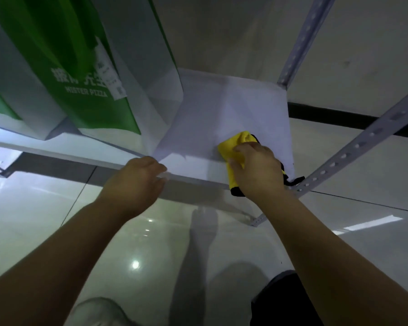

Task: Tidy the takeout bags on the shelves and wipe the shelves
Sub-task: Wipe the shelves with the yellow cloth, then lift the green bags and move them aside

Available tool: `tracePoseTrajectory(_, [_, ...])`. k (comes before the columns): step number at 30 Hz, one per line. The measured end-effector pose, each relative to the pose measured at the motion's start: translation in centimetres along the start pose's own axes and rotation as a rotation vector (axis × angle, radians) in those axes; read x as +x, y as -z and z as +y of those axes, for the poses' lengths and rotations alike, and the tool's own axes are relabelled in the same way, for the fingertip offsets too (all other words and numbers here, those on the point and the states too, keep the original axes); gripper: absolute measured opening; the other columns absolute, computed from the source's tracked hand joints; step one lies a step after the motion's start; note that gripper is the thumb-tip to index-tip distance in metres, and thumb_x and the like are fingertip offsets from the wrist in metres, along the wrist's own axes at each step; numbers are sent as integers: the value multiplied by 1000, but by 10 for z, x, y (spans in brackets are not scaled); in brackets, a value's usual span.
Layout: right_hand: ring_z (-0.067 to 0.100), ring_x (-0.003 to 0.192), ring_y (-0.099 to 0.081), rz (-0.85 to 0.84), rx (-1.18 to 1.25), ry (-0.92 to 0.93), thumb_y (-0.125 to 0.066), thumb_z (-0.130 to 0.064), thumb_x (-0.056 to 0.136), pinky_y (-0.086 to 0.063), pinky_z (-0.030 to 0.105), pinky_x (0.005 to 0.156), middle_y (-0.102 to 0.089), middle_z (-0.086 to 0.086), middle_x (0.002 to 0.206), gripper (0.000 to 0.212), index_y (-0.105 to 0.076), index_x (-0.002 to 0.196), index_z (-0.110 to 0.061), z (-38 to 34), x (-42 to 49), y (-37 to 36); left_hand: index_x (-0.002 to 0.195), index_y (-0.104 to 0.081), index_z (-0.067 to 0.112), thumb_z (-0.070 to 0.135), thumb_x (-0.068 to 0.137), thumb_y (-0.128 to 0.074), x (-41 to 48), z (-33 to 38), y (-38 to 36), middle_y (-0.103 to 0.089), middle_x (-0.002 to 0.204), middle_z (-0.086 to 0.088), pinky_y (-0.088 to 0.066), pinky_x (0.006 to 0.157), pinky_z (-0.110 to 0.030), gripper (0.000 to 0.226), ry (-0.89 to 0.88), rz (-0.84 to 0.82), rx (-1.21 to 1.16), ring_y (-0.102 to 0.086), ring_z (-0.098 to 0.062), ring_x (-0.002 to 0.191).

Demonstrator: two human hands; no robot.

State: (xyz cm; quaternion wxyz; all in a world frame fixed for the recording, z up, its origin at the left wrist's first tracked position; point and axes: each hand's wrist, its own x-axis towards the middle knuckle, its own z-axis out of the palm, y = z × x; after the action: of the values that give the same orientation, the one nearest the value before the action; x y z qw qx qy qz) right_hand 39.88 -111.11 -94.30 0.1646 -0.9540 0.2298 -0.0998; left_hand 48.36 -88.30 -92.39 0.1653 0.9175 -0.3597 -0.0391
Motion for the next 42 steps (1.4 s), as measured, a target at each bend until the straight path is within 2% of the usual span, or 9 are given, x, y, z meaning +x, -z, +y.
tracePoseTrajectory(5, [25,95,-60,-53,332,169,-57,-26,90,-47,37,79,-67,6,103,21,-66,105,-14,-45,-9,14,108,-67,11,21,86,-62,-21,-29,36,-66,107,-10,-47,84,-38,25,94,38,56,-58,-28,96])
tracePoseTrajectory(10, [15,87,-62,-160,361,283,-55,-32,91,-49,33,75,-69,-3,96,18,-65,101,-22,-91,-6,4,107,-68,11,23,84,-65,-33,-59,51,-67,109,-8,-41,82,-30,26,279,208,-31,-60,-25,96])
tracePoseTrajectory(15, [17,92,-61,-117,324,179,-53,-34,90,-50,34,78,-67,-5,100,18,-61,103,-24,-125,16,-20,115,-64,13,29,86,-62,-17,-100,46,-64,117,-7,-41,86,-29,33,370,262,-94,-59,-23,102])
tracePoseTrajectory(20, [23,113,-52,-70,278,79,-57,-50,85,-46,36,88,-52,1,128,61,-36,136,-24,-152,37,-46,134,-43,12,28,87,-61,17,-139,43,-49,132,-11,-46,95,-43,53,402,340,-201,-53,-28,114])
tracePoseTrajectory(24, [22,99,-58,20,263,-2,-53,-42,90,-50,34,79,-59,0,119,40,-43,126,-28,-164,45,-61,137,-34,13,26,87,-61,44,-154,40,-43,135,-11,-42,95,-39,58,474,422,-414,-52,-25,114])
tracePoseTrajectory(29, [31,84,-61,210,322,-98,-54,-22,92,-47,32,68,-67,8,101,22,-52,113,-18,-154,58,-63,132,-39,13,12,88,-53,71,-153,27,-51,120,-14,-45,86,-35,46,397,380,-572,-57,-30,101])
tracePoseTrajectory(34, [33,81,-64,400,372,-200,-59,-10,88,-45,30,68,-67,13,98,25,-52,111,-7,-136,68,-61,145,-22,12,16,90,-55,83,-140,8,-41,131,-14,-42,85,-32,65,244,333,-485,-51,-30,105])
tracePoseTrajectory(37, [30,93,-63,350,457,-267,-60,-10,86,-49,35,76,-64,11,106,28,-49,112,-10,-124,73,-59,147,-17,11,16,91,-54,91,-132,2,-36,136,-15,-42,85,-32,67,204,320,-493,-51,-32,106])
tracePoseTrajectory(42, [22,105,-59,240,426,-281,-65,-19,84,-40,26,78,-61,3,113,39,-46,118,-17,-103,84,-50,148,-12,10,9,94,-47,108,-114,-4,-35,144,-15,-34,100,-29,64,151,282,-555,-40,-29,126])
